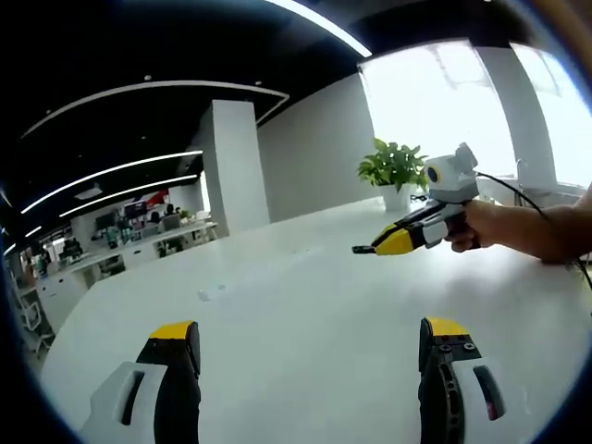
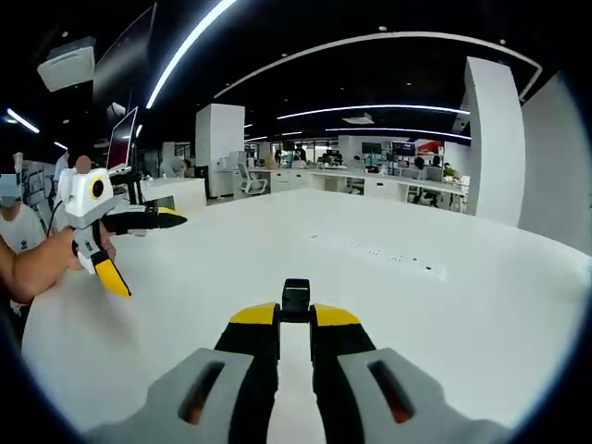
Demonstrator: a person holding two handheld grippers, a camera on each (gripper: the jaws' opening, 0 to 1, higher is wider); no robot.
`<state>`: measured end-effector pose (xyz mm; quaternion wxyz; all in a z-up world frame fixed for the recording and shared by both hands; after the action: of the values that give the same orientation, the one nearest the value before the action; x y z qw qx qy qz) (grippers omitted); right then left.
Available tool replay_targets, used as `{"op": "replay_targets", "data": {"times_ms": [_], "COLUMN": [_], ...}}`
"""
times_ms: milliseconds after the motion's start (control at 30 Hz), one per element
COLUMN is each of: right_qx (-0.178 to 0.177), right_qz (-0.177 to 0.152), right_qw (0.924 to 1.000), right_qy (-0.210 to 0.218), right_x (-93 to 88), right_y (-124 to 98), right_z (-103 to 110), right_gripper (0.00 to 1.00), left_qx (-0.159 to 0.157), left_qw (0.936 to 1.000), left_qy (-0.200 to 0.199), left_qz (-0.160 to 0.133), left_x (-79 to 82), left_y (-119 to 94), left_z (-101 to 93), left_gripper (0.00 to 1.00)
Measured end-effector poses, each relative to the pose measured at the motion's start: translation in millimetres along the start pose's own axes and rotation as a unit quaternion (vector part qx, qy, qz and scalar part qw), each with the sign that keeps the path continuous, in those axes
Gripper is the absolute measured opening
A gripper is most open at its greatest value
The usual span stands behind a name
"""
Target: Snap the two parts of the plastic buckle together until the buckle closes and remains connected.
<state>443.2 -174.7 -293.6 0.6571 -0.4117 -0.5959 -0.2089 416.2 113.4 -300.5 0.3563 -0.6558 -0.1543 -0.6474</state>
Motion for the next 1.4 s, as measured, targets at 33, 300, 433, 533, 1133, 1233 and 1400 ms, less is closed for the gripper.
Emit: {"op": "replay_targets", "data": {"times_ms": [33,300,433,533,1133,1233,1400], "right_qx": [0.001,-0.002,-0.004,-0.004,-0.003,-0.004,-0.005], "right_qz": [0.001,0.004,0.005,0.006,0.015,0.015,0.014], "right_qw": [1.0,1.0,1.0,1.0,0.9998,0.9998,0.9998], "right_qy": [0.001,0.002,0.005,0.006,0.008,0.011,0.012], "right_x": [-0.3,-1.1,-0.6,-1.3,-4.7,-3.6,-0.9], "right_y": [1.1,8.4,14.6,18.2,36.6,41.0,49.0], "right_z": [-0.4,-3.4,-7.0,-8.6,-20.5,-21.7,-25.9], "right_gripper": [0.1,0.1,0.1,0.1,0.1,0.1,0.1], "left_qx": [-0.001,-0.008,-0.006,-0.009,-0.016,-0.015,-0.015], "left_qw": [1.0,1.0,1.0,0.9999,0.9998,0.9998,0.9998], "left_qy": [0.0,-0.003,0.003,0.001,0.011,0.011,0.009], "left_qz": [0.0,0.001,0.003,0.005,0.009,0.011,0.011], "left_x": [0.0,0.0,-0.9,-2.0,-3.2,-4.0,-4.4], "left_y": [0.1,-0.4,-0.4,0.1,0.4,0.3,-0.2], "left_z": [-0.1,-2.3,-2.8,-2.8,-6.3,-5.3,-3.4], "left_gripper": [1.0,1.0,1.0,1.0,1.0,1.0,1.0]}}
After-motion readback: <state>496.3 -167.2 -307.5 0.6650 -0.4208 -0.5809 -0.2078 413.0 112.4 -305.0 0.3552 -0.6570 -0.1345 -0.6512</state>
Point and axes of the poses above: the point that each gripper's makers call its tool centre point, and the gripper's own axes: y roughly forward along the fingers, z roughly to its left, x roughly out of its top, the point moved 10 cm from there along -y, roughly backward along the fingers, and after that the axes turned 1 degree about z, right-handed, at the moved point
